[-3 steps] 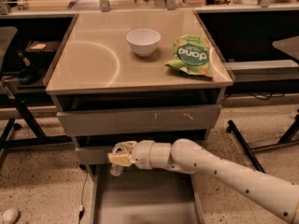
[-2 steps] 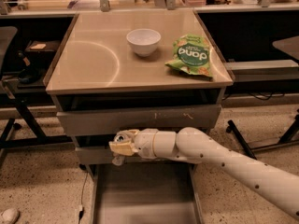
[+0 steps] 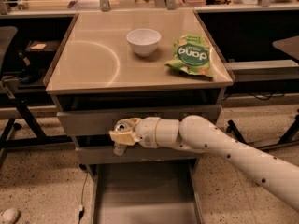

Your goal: Pick redbull can from bottom drawer and place on counter

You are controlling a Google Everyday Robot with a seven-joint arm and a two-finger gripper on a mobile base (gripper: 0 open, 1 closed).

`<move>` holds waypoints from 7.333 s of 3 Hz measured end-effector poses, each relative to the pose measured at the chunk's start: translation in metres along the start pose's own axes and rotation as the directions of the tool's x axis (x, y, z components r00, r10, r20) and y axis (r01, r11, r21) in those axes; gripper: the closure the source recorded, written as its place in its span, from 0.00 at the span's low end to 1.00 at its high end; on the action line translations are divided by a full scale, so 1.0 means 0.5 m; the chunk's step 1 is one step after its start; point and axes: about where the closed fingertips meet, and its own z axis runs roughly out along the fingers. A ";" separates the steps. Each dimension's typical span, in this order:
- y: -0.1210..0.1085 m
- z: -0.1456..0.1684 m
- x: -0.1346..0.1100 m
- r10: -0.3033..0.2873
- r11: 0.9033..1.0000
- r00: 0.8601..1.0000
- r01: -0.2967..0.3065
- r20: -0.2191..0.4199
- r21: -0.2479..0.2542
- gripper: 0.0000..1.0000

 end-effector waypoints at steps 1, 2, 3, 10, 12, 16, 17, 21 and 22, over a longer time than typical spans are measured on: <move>0.016 -0.009 -0.062 -0.030 0.999 0.999 0.030 0.018 -0.020 1.00; 0.031 -0.028 -0.168 -0.079 0.996 0.997 0.080 0.019 -0.035 1.00; 0.048 -0.044 -0.273 -0.142 0.989 0.990 0.141 -0.020 -0.050 1.00; -0.094 0.048 -0.560 -0.244 0.943 0.963 0.208 -0.111 -0.261 1.00; -0.123 0.130 -0.585 -0.229 0.915 0.958 0.151 -0.171 -0.375 1.00; -0.174 0.153 -0.591 -0.192 0.929 0.962 0.115 -0.193 -0.352 1.00; -0.189 0.166 -0.561 -0.166 0.933 0.965 0.086 -0.204 -0.350 1.00; -0.193 0.171 -0.549 -0.160 0.934 0.965 0.080 -0.207 -0.347 0.36; -0.193 0.171 -0.549 -0.160 0.934 0.965 0.080 -0.207 -0.347 0.13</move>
Offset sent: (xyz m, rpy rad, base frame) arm 0.0167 0.0073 0.1599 -0.0214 -0.1374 0.0771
